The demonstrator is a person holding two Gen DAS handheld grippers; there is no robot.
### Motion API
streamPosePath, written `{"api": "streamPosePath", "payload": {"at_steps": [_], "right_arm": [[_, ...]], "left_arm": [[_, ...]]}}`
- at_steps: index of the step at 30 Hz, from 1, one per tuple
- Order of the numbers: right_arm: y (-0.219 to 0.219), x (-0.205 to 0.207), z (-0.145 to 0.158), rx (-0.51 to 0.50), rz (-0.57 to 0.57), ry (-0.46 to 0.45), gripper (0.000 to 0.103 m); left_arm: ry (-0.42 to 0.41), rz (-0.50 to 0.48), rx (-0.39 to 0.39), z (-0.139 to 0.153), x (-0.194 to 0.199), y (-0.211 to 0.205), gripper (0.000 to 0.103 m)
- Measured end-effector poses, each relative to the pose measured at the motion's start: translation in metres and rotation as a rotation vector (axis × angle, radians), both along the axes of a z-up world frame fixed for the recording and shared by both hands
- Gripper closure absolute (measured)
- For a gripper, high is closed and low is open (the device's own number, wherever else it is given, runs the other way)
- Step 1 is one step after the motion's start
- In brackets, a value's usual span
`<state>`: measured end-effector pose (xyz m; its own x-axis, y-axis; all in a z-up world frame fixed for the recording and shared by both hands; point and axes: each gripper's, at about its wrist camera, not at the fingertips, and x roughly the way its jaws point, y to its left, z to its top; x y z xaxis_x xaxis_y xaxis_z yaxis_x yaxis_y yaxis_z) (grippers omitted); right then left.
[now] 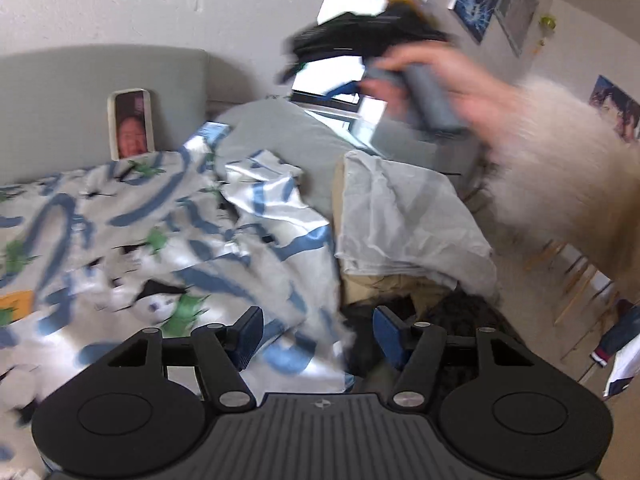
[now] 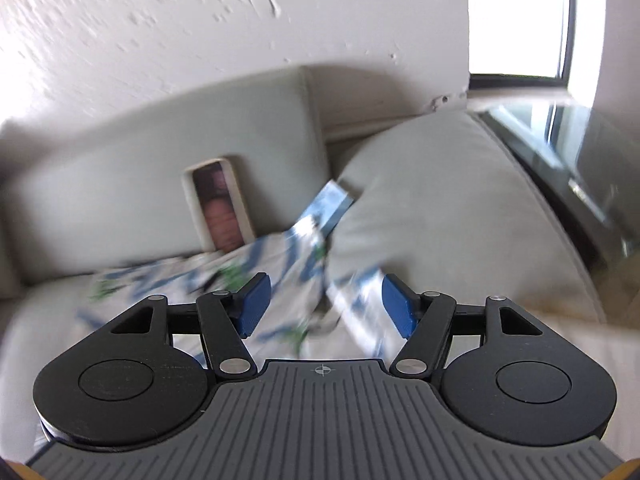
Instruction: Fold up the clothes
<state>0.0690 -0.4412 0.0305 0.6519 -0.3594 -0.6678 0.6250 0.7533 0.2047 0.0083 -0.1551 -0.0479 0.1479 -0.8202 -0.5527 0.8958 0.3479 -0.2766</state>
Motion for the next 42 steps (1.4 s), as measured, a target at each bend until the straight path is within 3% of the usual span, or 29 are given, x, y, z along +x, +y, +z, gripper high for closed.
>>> {"api": "streamPosePath", "payload": {"at_steps": [2, 6, 10, 13, 15, 20, 23, 24, 26, 27, 28, 29, 31, 34, 36, 37, 40, 42], "right_arm": [[0.024, -0.038, 0.010, 0.080, 0.016, -0.032, 0.025], [0.071, -0.098, -0.005, 0.249, 0.045, -0.042, 0.022], [0.096, -0.134, -0.062, 0.471, -0.005, 0.008, 0.022], [0.103, -0.149, -0.112, 0.631, -0.077, 0.049, 0.027], [0.103, -0.152, -0.136, 0.682, -0.105, 0.044, 0.030], [0.103, -0.139, -0.166, 0.644, -0.148, 0.051, 0.030], [0.105, -0.126, -0.172, 0.538, -0.136, 0.057, 0.031], [0.107, -0.122, -0.172, 0.493, -0.125, 0.069, 0.036], [0.114, -0.121, -0.170, 0.385, -0.119, 0.109, 0.072], [0.116, -0.124, -0.169, 0.346, -0.117, 0.114, 0.078], [0.116, -0.131, -0.168, 0.340, -0.115, 0.092, 0.102], [0.116, -0.137, -0.166, 0.343, -0.121, 0.077, 0.103], [0.116, -0.150, -0.161, 0.335, -0.135, 0.056, 0.103], [0.117, -0.170, -0.156, 0.310, -0.181, 0.088, 0.103], [0.117, -0.171, -0.157, 0.316, -0.152, 0.129, 0.103], [0.118, -0.169, -0.156, 0.319, -0.131, 0.150, 0.098], [0.120, -0.160, -0.151, 0.346, -0.100, 0.191, 0.065], [0.128, -0.159, -0.139, 0.316, -0.086, 0.188, 0.055]], "left_arm": [[-0.012, 0.076, 0.032, 0.003, -0.004, 0.013, 0.042], [-0.001, 0.272, 0.072, 0.002, -0.005, 0.035, 0.037], [0.008, 0.460, 0.090, 0.000, -0.005, 0.054, 0.033], [0.000, 0.497, 0.131, -0.001, -0.007, 0.057, 0.031], [-0.007, 0.518, 0.161, -0.003, -0.008, 0.057, 0.031], [0.010, 0.534, 0.189, -0.011, -0.012, 0.059, 0.031], [0.022, 0.538, 0.198, -0.015, -0.014, 0.059, 0.031], [0.025, 0.538, 0.198, -0.016, -0.015, 0.059, 0.031], [0.028, 0.532, 0.199, -0.018, -0.016, 0.058, 0.031], [0.029, 0.528, 0.201, -0.018, -0.017, 0.057, 0.031], [0.030, 0.523, 0.204, -0.019, -0.017, 0.057, 0.031], [0.031, 0.518, 0.209, -0.020, -0.017, 0.056, 0.031], [0.032, 0.509, 0.212, -0.021, -0.017, 0.054, 0.031], [0.035, 0.489, 0.218, -0.024, -0.017, 0.053, 0.031], [0.038, 0.482, 0.226, -0.026, -0.017, 0.052, 0.031], [0.041, 0.479, 0.231, -0.028, -0.017, 0.051, 0.031], [0.046, 0.470, 0.240, -0.029, -0.017, 0.050, 0.031], [0.048, 0.473, 0.245, -0.030, -0.016, 0.052, 0.031]]}}
